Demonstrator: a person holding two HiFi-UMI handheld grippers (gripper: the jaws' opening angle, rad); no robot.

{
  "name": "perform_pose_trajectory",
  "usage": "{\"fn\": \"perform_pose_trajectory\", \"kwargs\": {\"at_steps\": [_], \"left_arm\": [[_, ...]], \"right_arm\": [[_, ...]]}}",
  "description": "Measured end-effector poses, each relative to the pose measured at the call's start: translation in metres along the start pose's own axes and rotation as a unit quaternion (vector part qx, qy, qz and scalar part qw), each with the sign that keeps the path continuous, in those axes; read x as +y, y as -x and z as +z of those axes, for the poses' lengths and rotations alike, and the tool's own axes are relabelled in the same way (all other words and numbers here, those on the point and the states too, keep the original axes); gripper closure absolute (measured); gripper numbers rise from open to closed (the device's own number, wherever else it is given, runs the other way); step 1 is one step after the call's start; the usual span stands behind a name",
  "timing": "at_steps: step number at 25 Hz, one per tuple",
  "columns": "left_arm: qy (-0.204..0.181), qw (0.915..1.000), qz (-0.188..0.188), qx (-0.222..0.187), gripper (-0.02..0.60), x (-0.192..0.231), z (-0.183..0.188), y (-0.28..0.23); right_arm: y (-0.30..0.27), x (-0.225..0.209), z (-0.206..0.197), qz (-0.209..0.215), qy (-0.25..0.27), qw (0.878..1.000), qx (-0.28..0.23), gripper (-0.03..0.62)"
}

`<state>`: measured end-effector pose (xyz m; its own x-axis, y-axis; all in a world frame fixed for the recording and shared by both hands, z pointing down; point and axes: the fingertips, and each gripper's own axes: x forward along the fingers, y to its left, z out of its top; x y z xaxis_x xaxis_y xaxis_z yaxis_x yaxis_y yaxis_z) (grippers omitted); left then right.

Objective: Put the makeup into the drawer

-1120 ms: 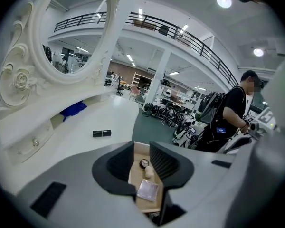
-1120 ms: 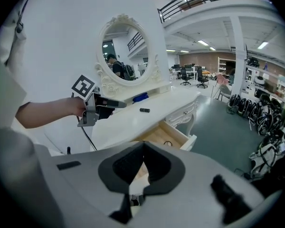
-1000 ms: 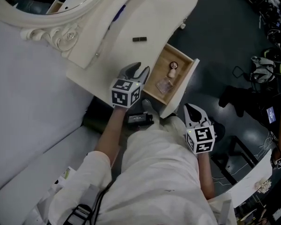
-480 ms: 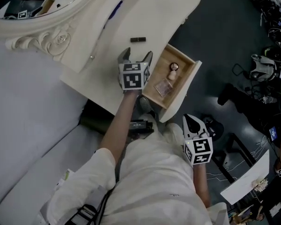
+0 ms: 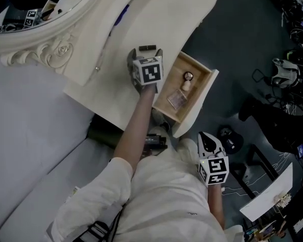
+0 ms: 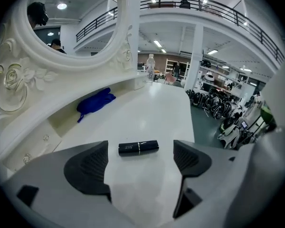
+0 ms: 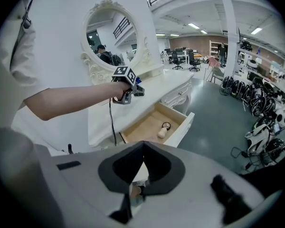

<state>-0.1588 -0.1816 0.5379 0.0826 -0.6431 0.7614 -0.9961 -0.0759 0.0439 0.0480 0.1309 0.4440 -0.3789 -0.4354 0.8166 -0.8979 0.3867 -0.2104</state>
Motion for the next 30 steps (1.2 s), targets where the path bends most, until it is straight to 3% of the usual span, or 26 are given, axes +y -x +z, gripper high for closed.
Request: {"fn": "perform_pose_trajectory", "kwargs": {"at_steps": [8, 16, 19, 30], "left_arm": [[0.021, 0.9994, 0.012, 0.026, 0.172, 0.006, -0.009, -0.028], [0.022, 0.9990, 0.030, 0.025, 0.177, 0.007, -0.016, -0.033], [0.019, 0.9990, 0.029, 0.028, 0.255, 0.005, -0.017, -0.031], [0.009, 0.9990, 0.024, 0.037, 0.259, 0.005, -0.024, -0.019]], "right_arm": [[0.003, -0.002, -0.010, -0.013, -0.017, 1.000, 0.006, 0.580], [0.007, -0.007, -0.013, -0.019, -0.026, 0.999, 0.002, 0.582], [0.009, -0.007, -0.015, -0.021, -0.027, 0.999, 0.001, 0.580], [0.011, -0.009, -0.012, -0.016, -0.019, 1.000, -0.010, 0.582]]}}
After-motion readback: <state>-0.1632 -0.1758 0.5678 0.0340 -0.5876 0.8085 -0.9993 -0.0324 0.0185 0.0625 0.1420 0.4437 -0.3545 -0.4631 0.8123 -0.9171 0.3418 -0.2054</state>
